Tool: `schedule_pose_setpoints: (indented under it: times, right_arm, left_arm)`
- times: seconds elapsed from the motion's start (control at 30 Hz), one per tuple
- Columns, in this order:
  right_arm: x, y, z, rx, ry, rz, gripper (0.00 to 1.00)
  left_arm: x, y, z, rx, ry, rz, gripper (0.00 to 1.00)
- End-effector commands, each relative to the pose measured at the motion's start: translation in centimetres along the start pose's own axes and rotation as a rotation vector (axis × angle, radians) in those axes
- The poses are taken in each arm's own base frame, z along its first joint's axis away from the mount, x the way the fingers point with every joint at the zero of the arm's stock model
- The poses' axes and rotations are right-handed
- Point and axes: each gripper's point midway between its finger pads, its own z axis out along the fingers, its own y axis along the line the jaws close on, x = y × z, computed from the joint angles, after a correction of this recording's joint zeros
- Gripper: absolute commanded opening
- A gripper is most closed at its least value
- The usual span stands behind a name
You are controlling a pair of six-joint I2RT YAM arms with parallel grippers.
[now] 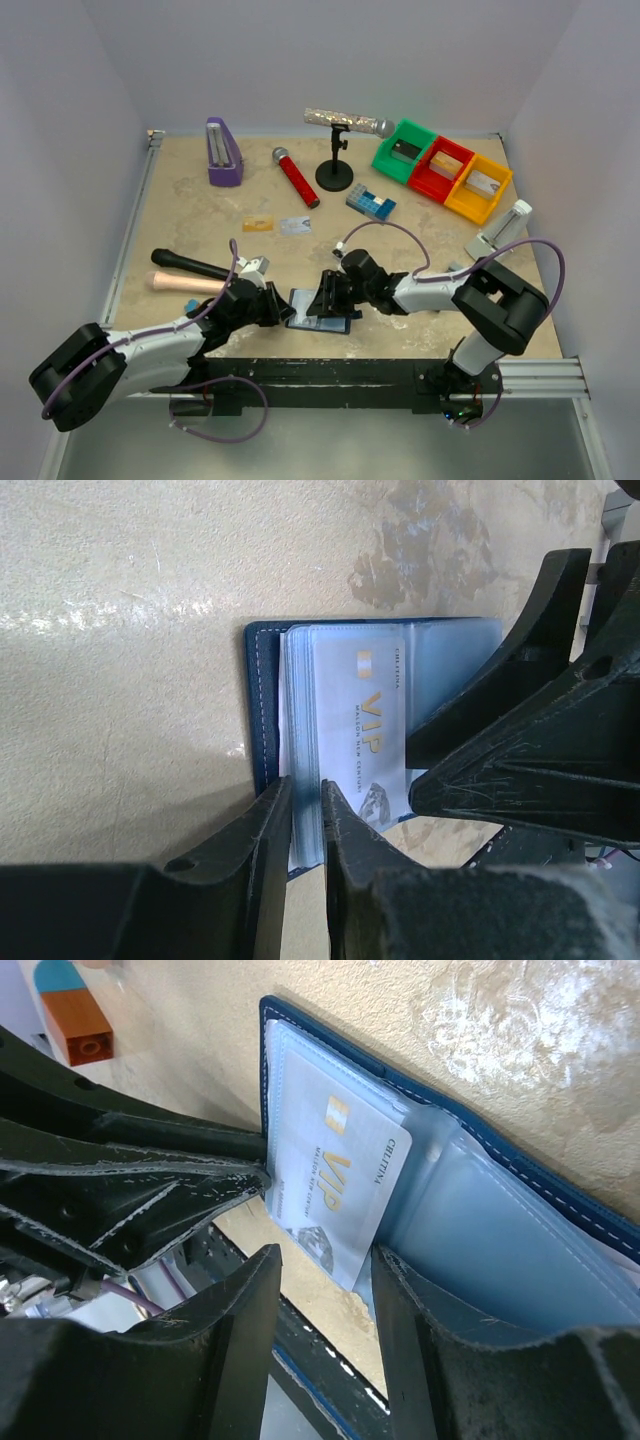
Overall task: Take the credit cards out of the card holder
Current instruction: Remove the credit card from the card holder.
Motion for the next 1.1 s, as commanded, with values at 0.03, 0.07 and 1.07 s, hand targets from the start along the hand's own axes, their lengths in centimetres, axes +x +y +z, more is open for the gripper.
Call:
schedule_pose_setpoints:
  times: [0.03,0.07,1.07]
  right_arm:
    - [-1.1,1.8,-0.8,-0.113,-0.070,-0.006,0.47]
    - [-1.2,1.9,-0.9,-0.124,-0.078,-0.007,0.46]
    - [-1.3,4.2,-1.0,-0.342,-0.068,-0.010,0.47]
  left_arm:
    - [0.8,0.7,0.1,-0.007,0.015,0.007,0.23]
    - [0.8,0.7,0.1,-0.009,0.013,0.008,0.23]
    - [2.1,1.0,0.7,-0.030,0.049,0.016,0.22]
